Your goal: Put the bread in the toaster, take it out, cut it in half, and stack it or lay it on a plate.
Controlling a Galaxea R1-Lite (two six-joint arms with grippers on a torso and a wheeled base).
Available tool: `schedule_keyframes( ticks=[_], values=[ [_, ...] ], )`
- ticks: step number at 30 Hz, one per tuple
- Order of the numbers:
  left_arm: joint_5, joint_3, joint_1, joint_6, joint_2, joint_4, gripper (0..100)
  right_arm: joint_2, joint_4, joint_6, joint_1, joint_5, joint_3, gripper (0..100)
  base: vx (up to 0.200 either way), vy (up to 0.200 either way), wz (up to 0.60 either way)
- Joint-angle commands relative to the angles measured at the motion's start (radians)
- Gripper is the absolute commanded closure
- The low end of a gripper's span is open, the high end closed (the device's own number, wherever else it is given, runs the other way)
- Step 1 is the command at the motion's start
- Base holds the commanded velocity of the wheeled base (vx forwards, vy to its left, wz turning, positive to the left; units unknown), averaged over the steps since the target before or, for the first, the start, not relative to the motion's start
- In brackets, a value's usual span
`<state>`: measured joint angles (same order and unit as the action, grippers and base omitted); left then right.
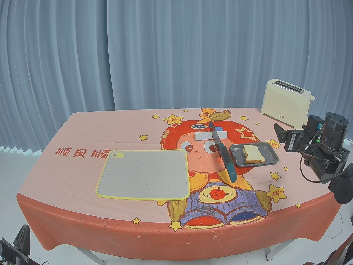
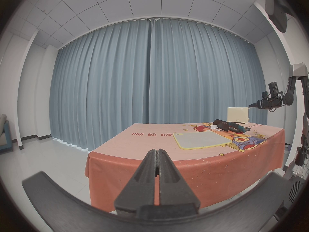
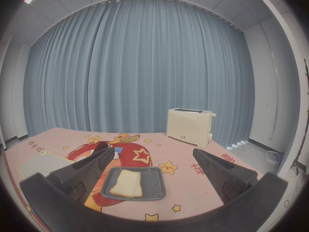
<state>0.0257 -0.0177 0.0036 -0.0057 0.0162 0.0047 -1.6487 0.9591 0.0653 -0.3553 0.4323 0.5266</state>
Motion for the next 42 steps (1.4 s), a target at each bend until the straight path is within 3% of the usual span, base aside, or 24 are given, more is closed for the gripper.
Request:
schedule_keyframes(
  ticks=[1,4,10,12,36,42],
  values=[
    [0.0,0.016,0.001,0.0,-0.016,0.0,100,0.0,0.058,-0.022,0.075,-0.003,0.012,0,0.0,0.0,0.0],
    [0.0,0.016,0.001,0.0,-0.016,0.0,100,0.007,0.078,-0.044,0.084,-0.003,-0.013,0,0.0,0.0,0.0],
    [0.0,0.018,0.001,0.0,-0.016,0.0,100,0.058,0.096,-0.039,0.104,-0.004,-0.097,0,0.0,0.0,0.0],
    [0.0,0.016,0.001,0.0,-0.016,0.0,100,0.072,0.096,-0.042,0.139,-0.006,-0.12,0,0.0,0.0,0.0],
    [0.0,0.016,0.001,0.0,-0.016,0.0,100,0.181,0.084,-0.067,0.246,-0.006,-0.231,0,0.0,0.0,0.0],
    [0.0,0.016,0.001,0.0,-0.016,0.0,100,0.213,0.084,-0.094,0.315,-0.05,-0.261,0,0.0,0.0,0.0]
  ],
)
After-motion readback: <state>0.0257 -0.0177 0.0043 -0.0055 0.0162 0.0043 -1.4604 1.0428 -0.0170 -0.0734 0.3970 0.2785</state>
